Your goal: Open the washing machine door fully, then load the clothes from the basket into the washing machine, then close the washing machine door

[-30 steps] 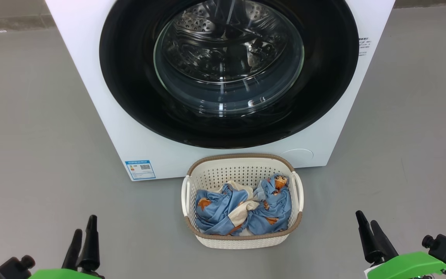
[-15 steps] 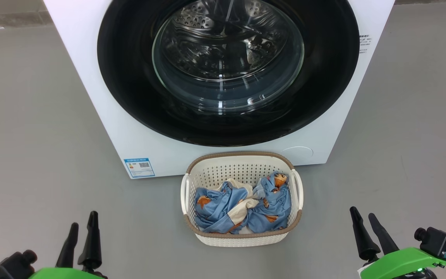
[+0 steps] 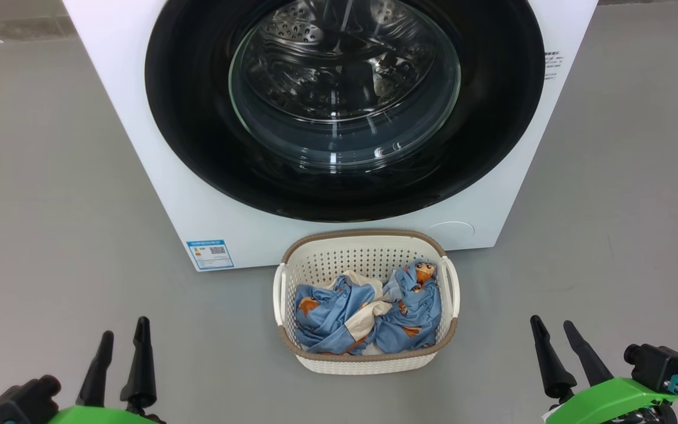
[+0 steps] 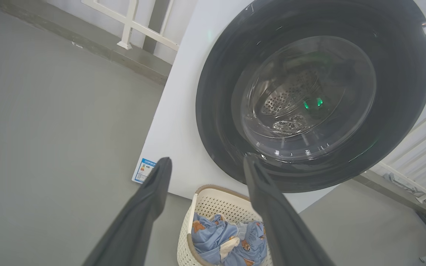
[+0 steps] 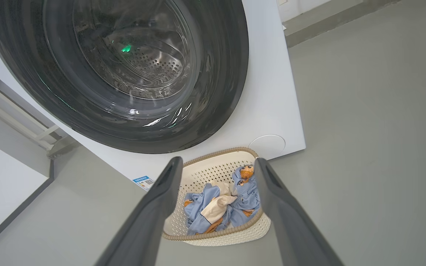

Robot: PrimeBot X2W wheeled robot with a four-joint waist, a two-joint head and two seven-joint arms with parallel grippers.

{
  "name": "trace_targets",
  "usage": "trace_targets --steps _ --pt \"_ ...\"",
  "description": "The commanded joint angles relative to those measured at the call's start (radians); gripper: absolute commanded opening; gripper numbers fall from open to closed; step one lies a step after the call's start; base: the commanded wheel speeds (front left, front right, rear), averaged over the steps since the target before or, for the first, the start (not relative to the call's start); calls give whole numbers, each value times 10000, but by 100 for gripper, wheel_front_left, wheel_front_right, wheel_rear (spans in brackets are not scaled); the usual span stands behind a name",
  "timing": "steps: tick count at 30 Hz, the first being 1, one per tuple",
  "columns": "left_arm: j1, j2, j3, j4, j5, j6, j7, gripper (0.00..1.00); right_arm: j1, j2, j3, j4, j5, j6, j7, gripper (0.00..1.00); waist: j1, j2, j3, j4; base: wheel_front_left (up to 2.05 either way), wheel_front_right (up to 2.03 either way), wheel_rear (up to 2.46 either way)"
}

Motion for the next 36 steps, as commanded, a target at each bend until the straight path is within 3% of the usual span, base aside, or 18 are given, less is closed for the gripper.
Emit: trace_targets --steps 1,26,36 --pt "-197 259 228 -344 349 -22 -137 100 -380 -128 236 -204 -349 13 -166 100 0 -1 -7 -11 0 0 0" --pt "-111 388 248 -311 2614 -29 -843 100 -290 -124 37 -244 -2885 16 -868 100 0 -1 63 -112 0 0 0" --pt "-67 406 286 22 2434 -29 -847 100 -184 -59 -254 -308 -2866 16 -872 100 0 -1 -15 -199 0 0 0"
